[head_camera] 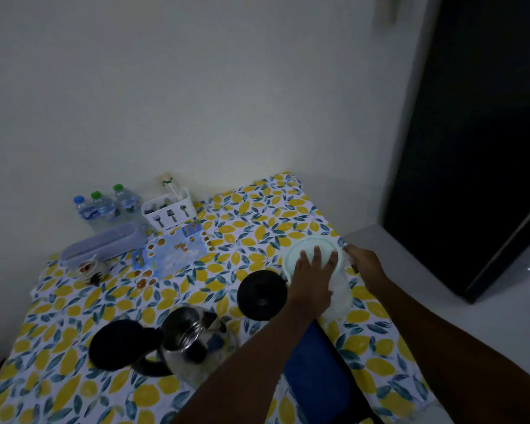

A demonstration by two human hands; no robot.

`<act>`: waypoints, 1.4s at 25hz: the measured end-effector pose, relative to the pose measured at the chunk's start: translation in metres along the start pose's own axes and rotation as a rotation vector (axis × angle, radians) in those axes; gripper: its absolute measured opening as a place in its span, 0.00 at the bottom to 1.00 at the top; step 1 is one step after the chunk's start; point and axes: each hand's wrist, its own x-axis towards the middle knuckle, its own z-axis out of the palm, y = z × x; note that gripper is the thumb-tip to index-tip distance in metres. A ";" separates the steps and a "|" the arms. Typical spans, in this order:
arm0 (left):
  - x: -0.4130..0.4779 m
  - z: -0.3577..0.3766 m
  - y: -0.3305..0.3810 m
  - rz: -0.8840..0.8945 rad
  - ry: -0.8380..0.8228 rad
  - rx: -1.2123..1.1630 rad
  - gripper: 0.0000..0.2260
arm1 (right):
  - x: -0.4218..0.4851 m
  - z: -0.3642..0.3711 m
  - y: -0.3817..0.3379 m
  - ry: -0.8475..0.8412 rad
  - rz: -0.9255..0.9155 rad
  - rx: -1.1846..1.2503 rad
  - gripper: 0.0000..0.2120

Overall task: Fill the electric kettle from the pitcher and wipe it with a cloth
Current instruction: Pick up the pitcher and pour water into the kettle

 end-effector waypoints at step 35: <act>-0.052 0.028 -0.031 -0.099 0.371 -0.356 0.24 | -0.055 -0.007 0.063 0.087 -0.783 -0.441 0.24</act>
